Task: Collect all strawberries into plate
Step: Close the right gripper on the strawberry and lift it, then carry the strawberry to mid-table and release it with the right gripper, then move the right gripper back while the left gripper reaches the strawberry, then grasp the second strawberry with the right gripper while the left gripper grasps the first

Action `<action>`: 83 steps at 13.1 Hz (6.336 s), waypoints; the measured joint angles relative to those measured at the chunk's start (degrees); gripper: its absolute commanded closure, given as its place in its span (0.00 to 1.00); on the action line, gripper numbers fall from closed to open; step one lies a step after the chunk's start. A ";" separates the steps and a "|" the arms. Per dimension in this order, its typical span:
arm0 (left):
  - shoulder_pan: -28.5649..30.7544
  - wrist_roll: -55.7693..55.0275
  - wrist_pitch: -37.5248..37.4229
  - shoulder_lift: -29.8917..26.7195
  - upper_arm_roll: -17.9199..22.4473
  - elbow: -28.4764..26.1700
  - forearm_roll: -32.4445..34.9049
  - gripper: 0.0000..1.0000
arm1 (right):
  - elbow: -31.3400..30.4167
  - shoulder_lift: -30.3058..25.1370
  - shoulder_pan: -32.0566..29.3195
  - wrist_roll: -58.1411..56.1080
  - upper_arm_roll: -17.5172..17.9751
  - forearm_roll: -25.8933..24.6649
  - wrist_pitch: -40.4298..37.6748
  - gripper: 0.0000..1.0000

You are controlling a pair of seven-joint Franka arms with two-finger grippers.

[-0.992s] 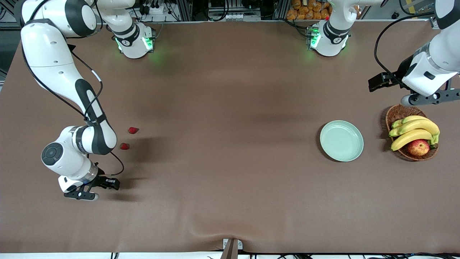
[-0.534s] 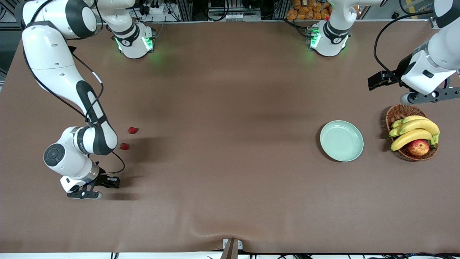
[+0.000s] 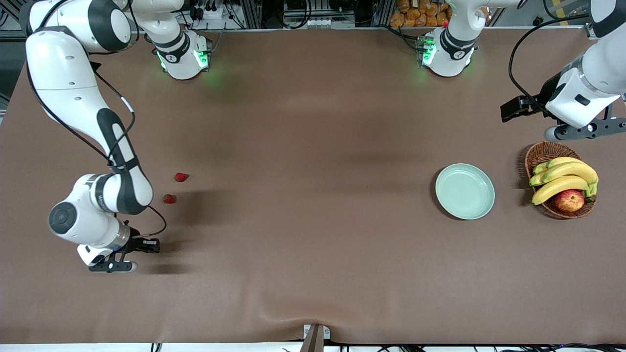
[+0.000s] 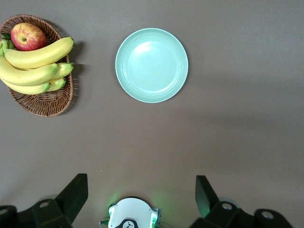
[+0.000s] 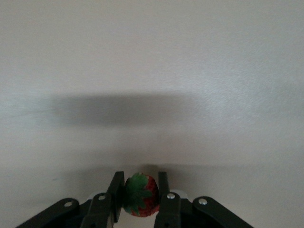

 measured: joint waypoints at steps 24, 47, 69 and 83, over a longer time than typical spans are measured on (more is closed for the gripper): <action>-0.07 -3.82 0.87 -1.36 -9.15 -3.57 0.00 0.00 | 8.13 4.89 31.31 81.11 16.67 5.25 15.40 1.00; -3.11 -21.76 19.57 9.18 -16.97 -10.97 0.36 0.00 | 10.47 0.44 17.56 69.79 15.13 4.92 -11.32 0.00; -12.72 -102.14 48.69 44.41 -15.94 3.48 20.16 0.08 | -13.34 -8.66 -13.85 18.65 15.10 -11.90 -11.49 0.33; -13.54 -105.41 50.87 47.18 -14.86 3.77 22.71 1.00 | -18.28 -8.05 -13.71 18.65 15.48 -11.90 -10.95 1.00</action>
